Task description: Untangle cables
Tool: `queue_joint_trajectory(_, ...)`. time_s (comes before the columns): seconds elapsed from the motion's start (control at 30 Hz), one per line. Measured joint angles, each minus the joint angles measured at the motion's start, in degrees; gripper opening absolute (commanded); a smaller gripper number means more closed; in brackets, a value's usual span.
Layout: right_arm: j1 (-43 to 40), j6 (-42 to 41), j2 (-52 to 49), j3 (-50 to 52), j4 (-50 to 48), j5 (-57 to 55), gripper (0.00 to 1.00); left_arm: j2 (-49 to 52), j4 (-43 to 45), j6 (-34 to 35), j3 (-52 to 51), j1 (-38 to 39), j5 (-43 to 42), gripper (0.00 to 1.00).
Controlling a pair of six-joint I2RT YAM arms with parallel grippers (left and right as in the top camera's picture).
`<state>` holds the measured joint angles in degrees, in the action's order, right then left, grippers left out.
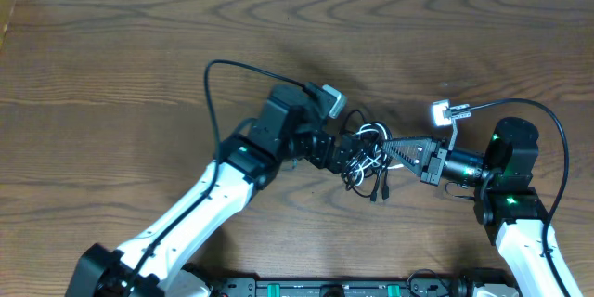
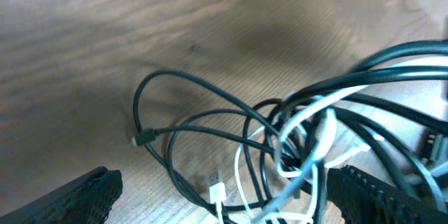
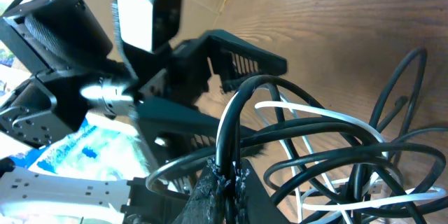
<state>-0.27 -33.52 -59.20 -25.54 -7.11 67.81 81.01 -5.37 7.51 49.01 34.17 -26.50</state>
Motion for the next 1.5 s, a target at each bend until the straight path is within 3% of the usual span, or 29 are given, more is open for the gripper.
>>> queue_joint_trajectory(0.27,0.00,-0.42,-0.02,0.00,0.07,-0.17,0.01,5.97,4.85,3.48,0.00,1.86,2.51,0.98)
queue_joint_trajectory(0.77,0.00,-0.59,-0.02,0.00,-0.02,-0.09,0.03,6.10,11.65,11.80,0.00,1.95,3.52,0.98)
queue_joint_trajectory(1.17,0.00,-3.08,-0.02,0.00,-0.07,-0.04,0.01,9.64,18.43,12.41,0.00,2.40,4.63,0.98)
queue_joint_trajectory(1.23,0.00,-3.76,-0.04,0.00,-0.07,-0.13,0.01,11.89,20.90,12.68,0.00,2.51,4.46,0.84)
queue_joint_trajectory(1.27,0.00,-4.11,-0.11,0.00,-0.11,-0.15,0.01,12.87,22.08,12.83,0.02,2.64,4.33,0.71)
queue_joint_trajectory(1.37,0.00,-4.90,-0.44,0.00,-0.39,-0.24,0.01,15.76,26.18,12.68,0.13,3.26,3.45,0.12)
queue_joint_trajectory(1.4,0.00,-5.03,-0.44,0.00,-0.42,-0.24,0.01,16.65,27.63,12.66,0.24,3.52,3.17,0.08)
queue_joint_trajectory(1.5,0.00,-5.33,-0.44,0.00,-0.46,-0.15,0.01,18.01,30.82,12.55,0.33,3.80,2.73,0.08)
